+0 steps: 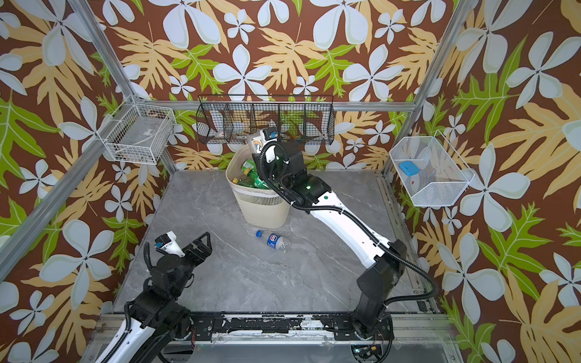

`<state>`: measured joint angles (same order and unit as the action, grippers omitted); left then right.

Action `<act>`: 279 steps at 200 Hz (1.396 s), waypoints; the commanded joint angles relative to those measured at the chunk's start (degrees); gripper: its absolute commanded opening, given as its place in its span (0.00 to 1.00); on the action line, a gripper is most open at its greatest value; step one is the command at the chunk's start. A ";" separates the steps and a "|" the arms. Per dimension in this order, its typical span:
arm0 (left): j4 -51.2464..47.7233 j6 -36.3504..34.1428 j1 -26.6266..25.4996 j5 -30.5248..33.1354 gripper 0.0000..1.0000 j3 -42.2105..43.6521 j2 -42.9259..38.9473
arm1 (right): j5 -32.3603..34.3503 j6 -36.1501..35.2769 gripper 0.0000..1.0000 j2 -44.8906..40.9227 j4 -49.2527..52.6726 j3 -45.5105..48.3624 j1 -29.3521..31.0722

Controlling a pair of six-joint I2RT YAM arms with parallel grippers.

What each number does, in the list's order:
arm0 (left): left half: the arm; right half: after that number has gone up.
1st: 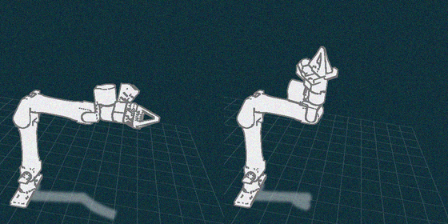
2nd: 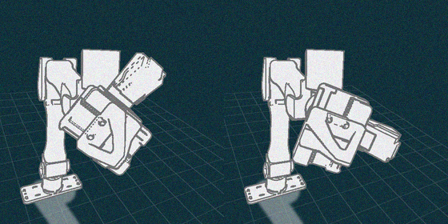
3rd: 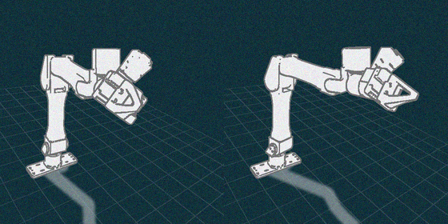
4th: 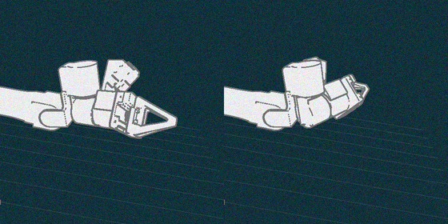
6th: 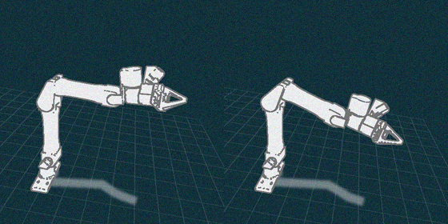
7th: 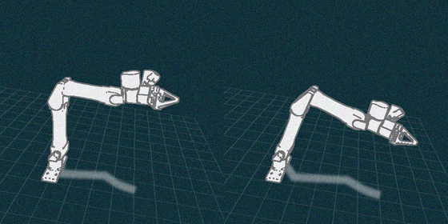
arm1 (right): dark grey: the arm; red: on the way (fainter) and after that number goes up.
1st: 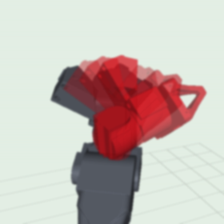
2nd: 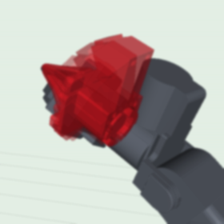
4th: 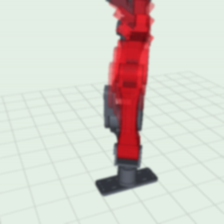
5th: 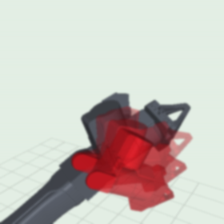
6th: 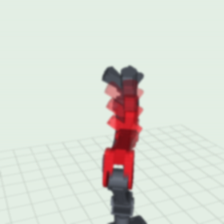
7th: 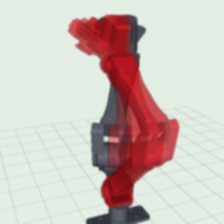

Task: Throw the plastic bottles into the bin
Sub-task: 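Grasp the clear bird-label bottle with the right gripper and carry it over the bin, then release the bird-label bottle into the bin and move the right gripper toward the Pepsi bottle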

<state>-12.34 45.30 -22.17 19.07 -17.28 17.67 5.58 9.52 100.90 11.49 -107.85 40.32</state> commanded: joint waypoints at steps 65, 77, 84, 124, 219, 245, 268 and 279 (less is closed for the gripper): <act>-0.81 -0.36 0.11 1.23 1.00 -0.57 0.60 | -3.09 -3.19 0.50 7.64 3.93 -8.45 -2.99; -0.60 -0.54 0.09 1.15 1.00 -0.74 0.95 | -3.32 -3.02 0.68 9.62 5.47 -11.15 -3.47; -0.48 -0.63 0.11 1.14 1.00 -0.90 1.13 | -3.11 -3.06 0.80 10.51 6.29 -12.97 -3.70; 0.32 -3.57 0.11 0.66 1.00 -2.74 2.43 | -1.58 -4.75 1.00 6.57 7.49 -18.28 -4.28; 10.25 -10.93 0.03 -18.66 0.98 -6.10 18.45 | 6.89 8.49 1.00 -43.33 -4.00 52.44 -5.80; 9.68 -10.08 0.01 -22.77 0.96 -8.07 24.52 | 4.84 11.90 1.00 -49.21 0.94 60.32 -6.65; 11.83 -6.75 -0.15 -22.84 0.94 -6.73 25.68 | 1.66 12.37 0.99 -48.83 0.54 65.11 -6.66; 13.02 -5.46 -0.15 -22.37 0.94 -5.82 24.95 | -1.48 12.52 0.98 -47.06 -1.81 67.18 -6.65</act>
<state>-3.27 36.71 -22.26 -1.83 -24.18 43.11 8.86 19.59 52.01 11.55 -43.79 33.69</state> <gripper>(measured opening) 0.943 0.994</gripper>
